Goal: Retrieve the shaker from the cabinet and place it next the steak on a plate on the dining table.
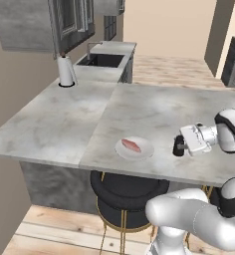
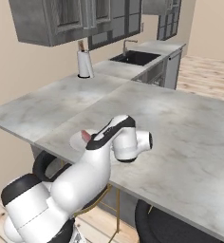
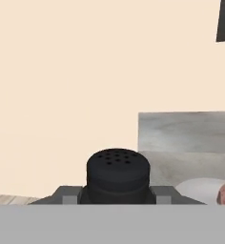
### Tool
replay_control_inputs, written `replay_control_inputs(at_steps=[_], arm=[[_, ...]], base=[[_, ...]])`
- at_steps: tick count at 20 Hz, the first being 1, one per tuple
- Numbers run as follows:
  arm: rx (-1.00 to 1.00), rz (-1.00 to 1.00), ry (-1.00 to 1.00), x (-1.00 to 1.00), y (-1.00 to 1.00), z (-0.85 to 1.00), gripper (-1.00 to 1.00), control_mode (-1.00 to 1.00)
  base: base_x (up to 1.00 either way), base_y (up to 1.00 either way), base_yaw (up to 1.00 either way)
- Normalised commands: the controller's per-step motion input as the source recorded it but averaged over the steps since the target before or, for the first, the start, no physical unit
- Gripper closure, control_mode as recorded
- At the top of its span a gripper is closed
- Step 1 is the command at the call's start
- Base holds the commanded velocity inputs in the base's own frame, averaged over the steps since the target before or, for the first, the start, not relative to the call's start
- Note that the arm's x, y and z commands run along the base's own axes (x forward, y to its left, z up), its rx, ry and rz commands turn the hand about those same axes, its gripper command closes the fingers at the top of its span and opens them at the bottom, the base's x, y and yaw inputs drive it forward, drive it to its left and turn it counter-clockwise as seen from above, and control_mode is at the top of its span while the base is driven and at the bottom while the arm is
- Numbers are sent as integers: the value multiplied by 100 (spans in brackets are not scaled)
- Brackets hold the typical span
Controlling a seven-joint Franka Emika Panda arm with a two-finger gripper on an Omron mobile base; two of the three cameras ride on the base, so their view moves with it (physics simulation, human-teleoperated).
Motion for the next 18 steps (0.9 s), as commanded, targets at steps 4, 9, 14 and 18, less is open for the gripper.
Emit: replay_control_inputs(at_steps=[4,9,14,18], arm=[[1,-6,0,9,0,-15,100,-100],[2,-1,0,19,0,-14,100,-100],[0,0,-6,24,-2,-20,100,-100],[0,0,-1,26,-4,-22,100,-100]], base=[[0,0,0],[0,0,0],[0,0,0],[0,0,0]])
